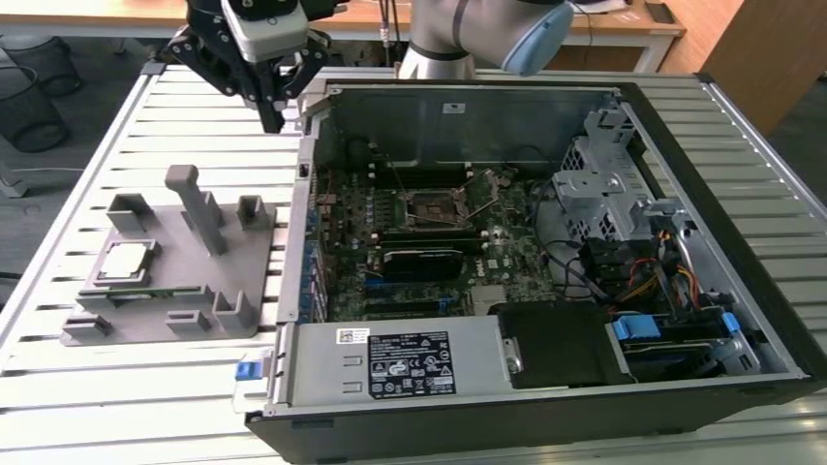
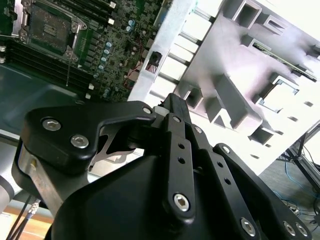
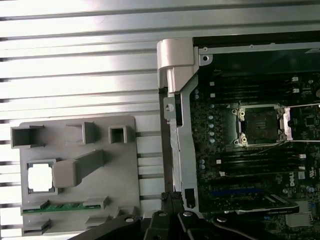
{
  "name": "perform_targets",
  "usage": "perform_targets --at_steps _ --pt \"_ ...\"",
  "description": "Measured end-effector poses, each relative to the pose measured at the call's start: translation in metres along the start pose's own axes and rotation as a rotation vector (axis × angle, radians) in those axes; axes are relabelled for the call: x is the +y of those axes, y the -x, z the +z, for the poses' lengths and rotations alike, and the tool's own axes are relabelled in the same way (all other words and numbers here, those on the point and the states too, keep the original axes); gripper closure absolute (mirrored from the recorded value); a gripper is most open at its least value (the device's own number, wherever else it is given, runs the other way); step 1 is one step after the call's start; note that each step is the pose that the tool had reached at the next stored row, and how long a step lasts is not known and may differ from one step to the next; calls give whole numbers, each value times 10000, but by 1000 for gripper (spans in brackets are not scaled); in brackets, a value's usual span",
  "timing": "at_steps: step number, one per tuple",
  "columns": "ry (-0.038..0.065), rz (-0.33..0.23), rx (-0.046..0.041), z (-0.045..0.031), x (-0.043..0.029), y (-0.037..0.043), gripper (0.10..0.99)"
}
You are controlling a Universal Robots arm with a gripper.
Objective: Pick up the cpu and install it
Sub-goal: 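Reach for the cpu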
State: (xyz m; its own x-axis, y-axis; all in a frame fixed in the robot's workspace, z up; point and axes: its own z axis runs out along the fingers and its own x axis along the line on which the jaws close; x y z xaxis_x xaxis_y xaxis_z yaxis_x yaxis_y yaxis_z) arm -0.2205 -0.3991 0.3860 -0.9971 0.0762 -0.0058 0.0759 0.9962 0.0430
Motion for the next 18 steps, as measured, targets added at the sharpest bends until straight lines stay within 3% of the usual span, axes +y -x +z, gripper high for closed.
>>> perform_targets --at_steps 18 --pt "0 0 8 22 -87 -145 980"
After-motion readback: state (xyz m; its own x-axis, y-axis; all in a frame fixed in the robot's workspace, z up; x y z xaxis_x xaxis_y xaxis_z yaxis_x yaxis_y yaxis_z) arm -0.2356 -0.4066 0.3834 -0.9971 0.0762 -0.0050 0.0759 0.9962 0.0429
